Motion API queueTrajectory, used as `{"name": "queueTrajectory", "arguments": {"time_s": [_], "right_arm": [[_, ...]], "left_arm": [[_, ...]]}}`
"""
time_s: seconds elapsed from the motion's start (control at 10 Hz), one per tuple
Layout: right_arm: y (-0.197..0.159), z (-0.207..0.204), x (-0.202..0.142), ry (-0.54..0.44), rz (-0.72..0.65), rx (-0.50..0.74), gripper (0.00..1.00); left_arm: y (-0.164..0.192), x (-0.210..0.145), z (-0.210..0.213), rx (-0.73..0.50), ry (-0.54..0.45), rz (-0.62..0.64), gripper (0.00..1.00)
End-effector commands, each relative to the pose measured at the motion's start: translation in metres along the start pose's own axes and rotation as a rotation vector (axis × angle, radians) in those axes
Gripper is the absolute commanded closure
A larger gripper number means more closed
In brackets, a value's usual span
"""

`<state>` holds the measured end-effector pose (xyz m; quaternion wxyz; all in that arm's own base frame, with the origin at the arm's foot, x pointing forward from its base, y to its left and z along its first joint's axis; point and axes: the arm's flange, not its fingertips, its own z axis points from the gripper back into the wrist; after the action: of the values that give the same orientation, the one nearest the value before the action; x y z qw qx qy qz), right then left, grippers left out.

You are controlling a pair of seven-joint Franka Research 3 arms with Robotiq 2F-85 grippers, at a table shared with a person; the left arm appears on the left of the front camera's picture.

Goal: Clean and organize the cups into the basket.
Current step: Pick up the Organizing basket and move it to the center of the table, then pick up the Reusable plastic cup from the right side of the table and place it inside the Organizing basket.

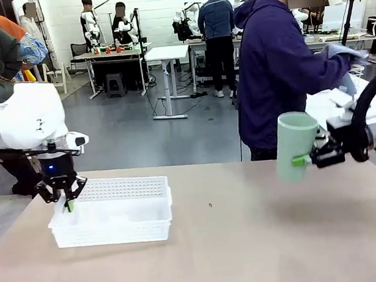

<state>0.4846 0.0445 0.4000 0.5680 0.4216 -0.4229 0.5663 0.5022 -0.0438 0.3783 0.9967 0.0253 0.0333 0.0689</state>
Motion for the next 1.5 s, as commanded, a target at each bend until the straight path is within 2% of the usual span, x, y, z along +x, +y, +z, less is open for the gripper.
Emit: {"name": "queueTrajectory", "arguments": {"time_s": [0.0, 0.3, 0.5, 0.6, 1.0, 1.4], "right_arm": [[0.013, 0.002, 0.04, 0.02, -0.018, -0.031, 0.95], [0.024, 0.006, 0.099, 0.043, 0.004, -0.072, 0.95], [0.031, 0.014, 0.12, 0.038, 0.011, -0.117, 0.95], [0.026, 0.013, 0.106, 0.034, 0.031, -0.065, 0.95], [0.026, 0.013, 0.106, 0.034, 0.031, -0.065, 0.95], [0.026, 0.013, 0.106, 0.034, 0.031, -0.065, 0.95]], "left_arm": [[-0.033, 0.004, 0.01, 0.034, 0.019, 0.055, 1.0], [-0.09, 0.002, 0.013, 0.081, -0.032, -0.014, 1.0], [-0.121, 0.002, 0.013, 0.088, -0.043, -0.037, 1.0], [-0.132, 0.002, 0.014, 0.087, -0.05, -0.049, 1.0], [-0.176, -0.003, 0.016, 0.079, -0.072, -0.078, 1.0], [-0.189, 0.001, 0.008, 0.055, -0.049, -0.069, 1.0]]}}
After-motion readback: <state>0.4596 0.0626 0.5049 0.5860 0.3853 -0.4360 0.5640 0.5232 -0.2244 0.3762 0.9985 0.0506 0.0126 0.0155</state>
